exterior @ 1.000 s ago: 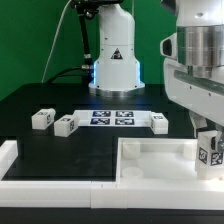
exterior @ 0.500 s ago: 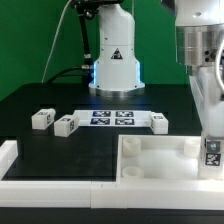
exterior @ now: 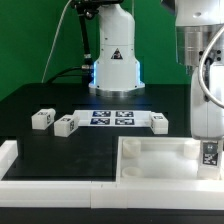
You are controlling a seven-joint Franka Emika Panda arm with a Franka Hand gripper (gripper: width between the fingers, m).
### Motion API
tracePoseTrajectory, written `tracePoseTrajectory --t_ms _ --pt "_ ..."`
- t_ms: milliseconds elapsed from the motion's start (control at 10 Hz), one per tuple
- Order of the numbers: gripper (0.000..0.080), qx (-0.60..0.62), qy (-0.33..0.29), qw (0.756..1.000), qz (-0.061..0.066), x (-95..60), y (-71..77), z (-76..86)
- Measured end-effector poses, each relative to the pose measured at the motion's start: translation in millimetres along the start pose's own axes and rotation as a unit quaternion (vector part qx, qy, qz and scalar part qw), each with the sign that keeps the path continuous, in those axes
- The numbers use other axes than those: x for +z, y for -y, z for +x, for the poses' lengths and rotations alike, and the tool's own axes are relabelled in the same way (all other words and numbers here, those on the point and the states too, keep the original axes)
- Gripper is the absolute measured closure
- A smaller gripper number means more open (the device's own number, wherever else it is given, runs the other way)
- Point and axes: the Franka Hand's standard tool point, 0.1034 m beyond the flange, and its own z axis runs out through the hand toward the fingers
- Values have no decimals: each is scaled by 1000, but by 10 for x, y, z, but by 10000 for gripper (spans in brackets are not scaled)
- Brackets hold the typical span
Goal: Assemble one leg
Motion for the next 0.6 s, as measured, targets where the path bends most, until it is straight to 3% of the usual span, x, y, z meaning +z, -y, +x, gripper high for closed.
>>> tracePoseTrajectory --t_ms 100,200,400,600 --pt "238 -8 0 1000 -1 1 -1 1" --pt "165 -32 0 999 -1 0 -2 6" --pt "154 -170 0 985 -6 -11 2 21" --pt "150 -283 2 959 -19 -30 -12 13"
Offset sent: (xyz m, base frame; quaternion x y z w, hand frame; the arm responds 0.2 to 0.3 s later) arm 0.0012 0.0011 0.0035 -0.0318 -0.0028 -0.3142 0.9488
